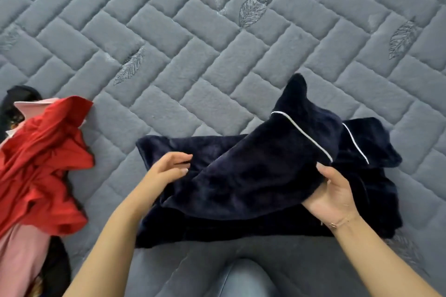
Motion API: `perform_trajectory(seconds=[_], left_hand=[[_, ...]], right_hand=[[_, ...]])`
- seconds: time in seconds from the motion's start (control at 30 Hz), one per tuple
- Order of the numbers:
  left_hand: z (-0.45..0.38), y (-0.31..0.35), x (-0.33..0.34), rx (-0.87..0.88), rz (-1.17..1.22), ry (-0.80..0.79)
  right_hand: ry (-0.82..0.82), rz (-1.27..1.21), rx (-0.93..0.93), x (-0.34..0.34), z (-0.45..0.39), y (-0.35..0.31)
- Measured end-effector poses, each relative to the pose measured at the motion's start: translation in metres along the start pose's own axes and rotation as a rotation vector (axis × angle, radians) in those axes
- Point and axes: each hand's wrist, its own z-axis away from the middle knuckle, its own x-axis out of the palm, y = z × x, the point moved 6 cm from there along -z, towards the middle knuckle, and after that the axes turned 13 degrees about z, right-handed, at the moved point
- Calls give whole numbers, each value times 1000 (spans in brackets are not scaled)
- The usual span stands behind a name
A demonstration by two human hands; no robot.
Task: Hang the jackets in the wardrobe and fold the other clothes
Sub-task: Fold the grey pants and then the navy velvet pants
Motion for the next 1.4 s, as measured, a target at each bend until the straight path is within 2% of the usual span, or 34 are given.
perform_trajectory(seconds=[0.03, 0.1, 0.13, 0.2, 0.3, 0.33, 0.4, 0.47, 0.53, 0.57, 0.6, 0.63, 0.67, 0.73, 0.8, 0.87, 0.97, 1.03, 1.1, 1.13, 1.17, 1.23, 1.3, 1.33, 1.4], left_hand=[[-9, 6, -13, 120, -72, 135], [-29, 18, -37, 297, -501, 368], [-40, 23, -48, 324, -733, 440], [-62, 20, -72, 215, -952, 500], [-84, 4, -97, -110, -1068, 398], [-89, 1, -102, -166, -1085, 360], [-94, 5, -108, -144, -1124, 372], [-93, 19, -106, -47, -1170, 499], [-85, 33, -84, 154, -1112, 584], [-82, 38, -62, 302, -1024, 500], [-77, 38, -33, 404, -899, 292], [-68, 32, 1, 379, -755, 12], [-57, 16, 33, 217, -656, -248], [-34, -23, 72, -110, -773, -571], [-35, -37, 79, -150, -970, -654], [-48, -22, 79, -174, -933, -694], [-65, 6, 75, -334, -977, -790], [-81, 16, 74, -343, -1109, -749], [-101, 25, 78, -233, -1244, -547], [-108, 30, 83, -154, -1303, -407], [-109, 34, 91, -61, -1355, -247], [-96, 38, 120, 227, -1359, -9], [-68, 36, 163, 560, -1110, 33], [-53, 29, 185, 638, -1022, -15], [-30, -2, 223, 596, -1055, -157]], right_hand=[[47, -28, -7, -9, 6, 1], [87, -92, -18, -18, 13, 5], [95, -112, -11, -20, 16, 8], [112, -121, 2, -21, 20, 15], [139, -120, 20, -19, 22, 24], [161, -114, 34, -19, 22, 27], [216, -107, 57, -21, 21, 31], [269, -103, 52, -25, 24, 31], [298, -92, 34, -31, 27, 28], [310, -82, 19, -35, 29, 26], [317, -81, 3, -37, 32, 24], [327, -82, -12, -41, 35, 23], [343, -86, -23, -43, 40, 22], [372, -94, -42, -47, 51, 19], [368, -92, -47, -51, 63, 16], [348, -96, -72, -53, 73, 8], [285, -102, -145, -60, 77, -11], [370, -93, -145, -74, 75, -25], [589, 87, -84, -97, 68, -35], [720, 226, -85, -107, 64, -41], [808, 258, -109, -117, 58, -44], [854, 211, -125, -143, 46, -41], [924, 83, -111, -157, 44, -44], [938, 100, -97, -160, 43, -49], [947, 187, -80, -169, 40, -62]])
